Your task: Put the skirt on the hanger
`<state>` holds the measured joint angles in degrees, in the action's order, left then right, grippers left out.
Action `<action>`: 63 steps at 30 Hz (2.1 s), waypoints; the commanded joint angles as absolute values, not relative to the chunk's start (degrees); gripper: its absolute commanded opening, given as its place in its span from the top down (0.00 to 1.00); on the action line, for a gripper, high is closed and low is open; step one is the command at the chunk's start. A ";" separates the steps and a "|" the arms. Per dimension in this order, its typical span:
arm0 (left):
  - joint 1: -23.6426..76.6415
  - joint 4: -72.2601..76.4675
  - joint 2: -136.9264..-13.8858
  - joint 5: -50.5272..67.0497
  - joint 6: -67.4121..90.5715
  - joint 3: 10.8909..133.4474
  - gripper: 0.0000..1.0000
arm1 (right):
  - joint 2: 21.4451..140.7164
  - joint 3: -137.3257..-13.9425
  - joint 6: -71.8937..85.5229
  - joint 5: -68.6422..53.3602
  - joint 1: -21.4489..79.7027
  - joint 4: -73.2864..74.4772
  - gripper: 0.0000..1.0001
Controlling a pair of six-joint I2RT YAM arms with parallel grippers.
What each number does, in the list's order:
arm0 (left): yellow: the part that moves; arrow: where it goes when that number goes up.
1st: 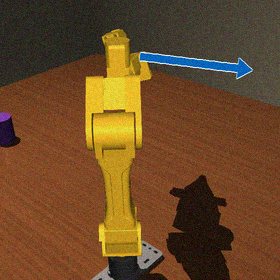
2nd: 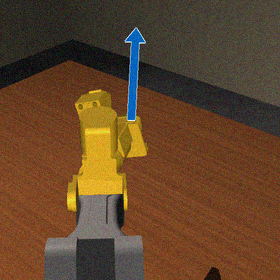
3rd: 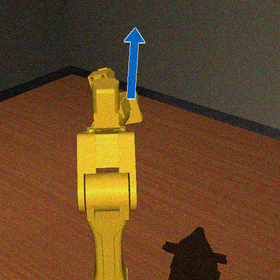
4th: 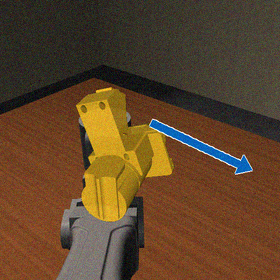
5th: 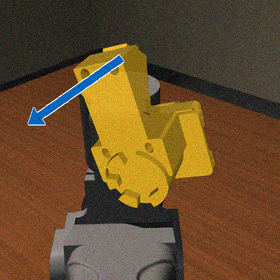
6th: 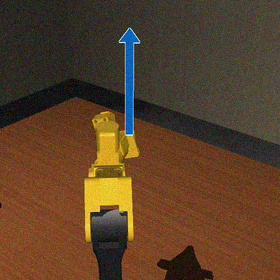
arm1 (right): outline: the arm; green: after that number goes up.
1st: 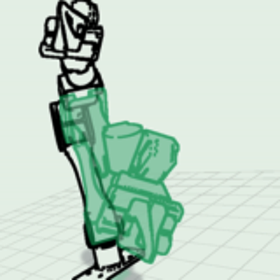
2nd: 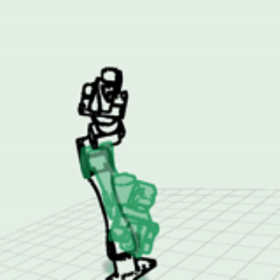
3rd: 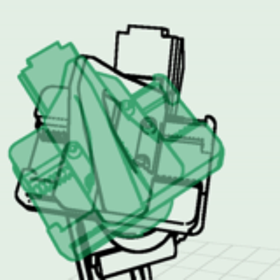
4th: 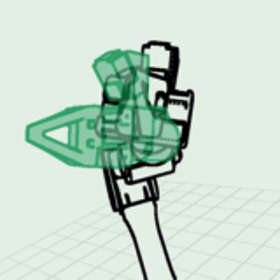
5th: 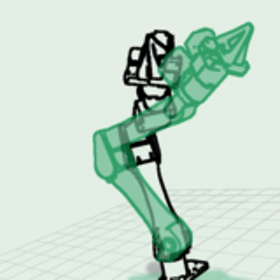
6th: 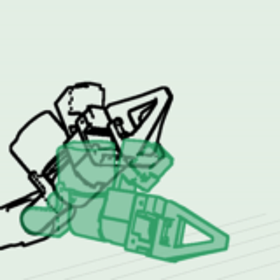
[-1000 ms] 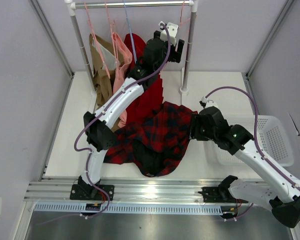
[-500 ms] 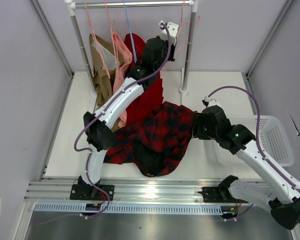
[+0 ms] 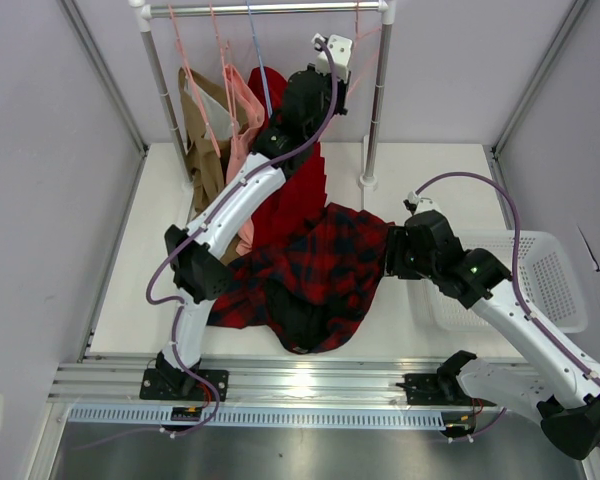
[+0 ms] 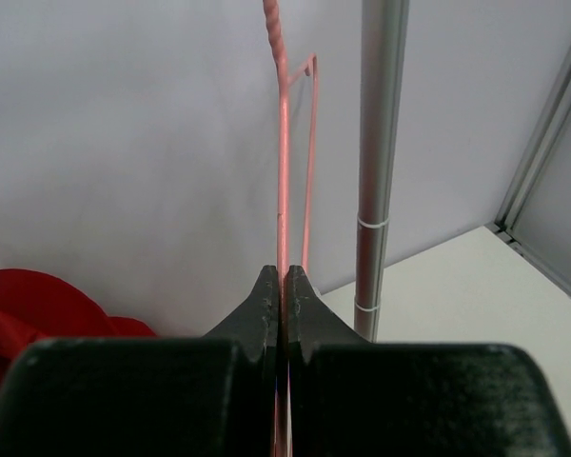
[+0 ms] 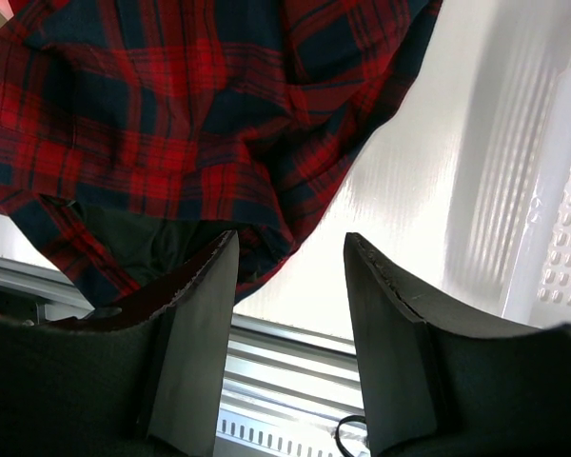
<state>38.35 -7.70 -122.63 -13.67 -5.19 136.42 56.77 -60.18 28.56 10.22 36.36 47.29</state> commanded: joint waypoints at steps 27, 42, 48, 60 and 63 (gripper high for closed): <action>38.23 -2.82 -103.65 -18.11 -9.67 119.83 1.00 | 56.52 -61.00 27.86 8.35 35.86 46.23 0.50; 39.98 -3.13 -74.90 -10.55 -4.31 83.79 1.00 | 55.64 -60.55 29.44 9.75 35.86 47.55 0.58; 41.92 -15.10 -64.09 -3.35 -2.73 77.79 1.00 | 55.46 -61.70 29.18 8.53 35.68 49.39 0.60; 42.71 -35.85 -43.52 7.02 5.45 65.49 1.00 | 53.70 -54.67 29.79 3.43 35.95 48.87 0.62; 42.80 -39.45 -40.79 9.13 5.89 63.82 1.00 | 53.44 -52.48 30.15 3.60 36.04 47.99 0.61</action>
<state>42.39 -34.70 -42.98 5.10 3.18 65.43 53.91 -53.82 29.10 4.45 35.92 49.39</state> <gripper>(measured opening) 0.021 0.385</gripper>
